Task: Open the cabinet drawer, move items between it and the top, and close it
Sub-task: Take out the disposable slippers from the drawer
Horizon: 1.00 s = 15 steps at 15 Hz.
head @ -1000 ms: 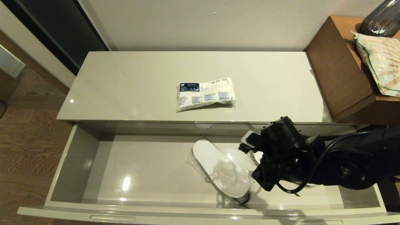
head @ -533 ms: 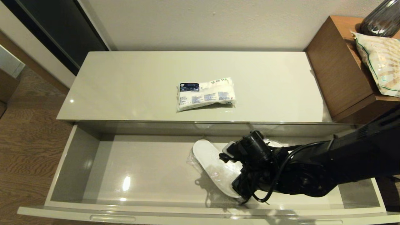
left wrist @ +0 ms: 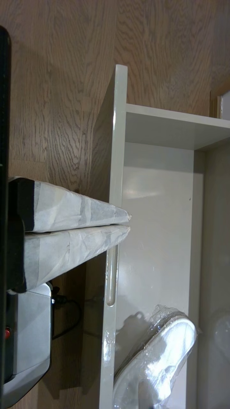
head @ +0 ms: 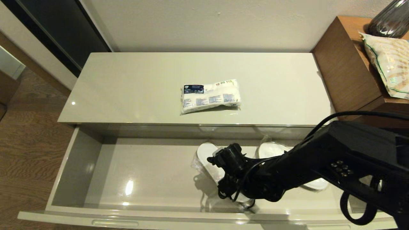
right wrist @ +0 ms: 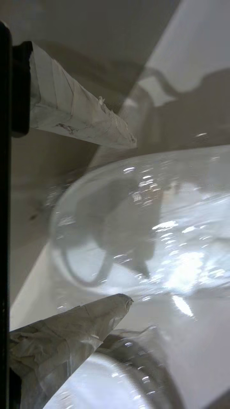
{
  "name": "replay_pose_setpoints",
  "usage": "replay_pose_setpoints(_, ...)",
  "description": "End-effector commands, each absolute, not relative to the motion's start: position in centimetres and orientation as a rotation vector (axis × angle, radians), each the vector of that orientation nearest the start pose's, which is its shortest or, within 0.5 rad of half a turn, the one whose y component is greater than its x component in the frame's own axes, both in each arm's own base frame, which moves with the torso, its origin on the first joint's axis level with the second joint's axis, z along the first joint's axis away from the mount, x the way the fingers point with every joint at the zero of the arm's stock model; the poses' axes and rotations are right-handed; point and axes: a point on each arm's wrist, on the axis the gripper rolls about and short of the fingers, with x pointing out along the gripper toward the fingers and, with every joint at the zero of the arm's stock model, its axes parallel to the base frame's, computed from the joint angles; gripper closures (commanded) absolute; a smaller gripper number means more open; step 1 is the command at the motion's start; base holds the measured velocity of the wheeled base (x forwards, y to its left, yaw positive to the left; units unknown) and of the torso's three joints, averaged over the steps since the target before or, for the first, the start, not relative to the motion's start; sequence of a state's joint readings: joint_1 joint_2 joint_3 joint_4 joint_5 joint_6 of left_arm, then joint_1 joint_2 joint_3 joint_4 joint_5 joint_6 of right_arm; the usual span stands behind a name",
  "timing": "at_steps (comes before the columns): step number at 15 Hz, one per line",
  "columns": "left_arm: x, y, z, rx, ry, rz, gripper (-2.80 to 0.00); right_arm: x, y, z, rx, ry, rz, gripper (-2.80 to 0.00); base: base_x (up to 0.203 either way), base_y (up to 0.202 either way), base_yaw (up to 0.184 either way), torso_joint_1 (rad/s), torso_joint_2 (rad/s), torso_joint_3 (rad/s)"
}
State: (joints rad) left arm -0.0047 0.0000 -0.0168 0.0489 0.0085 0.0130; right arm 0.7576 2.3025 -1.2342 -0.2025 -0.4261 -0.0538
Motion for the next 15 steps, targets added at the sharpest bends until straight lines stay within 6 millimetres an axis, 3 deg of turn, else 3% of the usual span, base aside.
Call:
replay_pose_setpoints(1,-2.4,0.0,7.5,0.014,0.034,0.004,0.00,32.0,29.1,1.0,-0.545,0.716,0.321,-2.80,0.000,0.000,0.000,0.000,0.00,0.000)
replay_pose_setpoints(6,-2.4,0.0,7.5,0.014,0.033,0.004,0.00,32.6,29.3,-2.7,-0.566,0.700,0.264,-2.80,0.000,0.000,0.000,0.000,0.00,0.000)
replay_pose_setpoints(15,-2.4,0.0,7.5,0.014,0.034,0.004,0.00,33.4,30.1,-2.7,-0.552,0.644,0.228,-2.80,0.000,0.000,0.000,0.000,0.00,0.000)
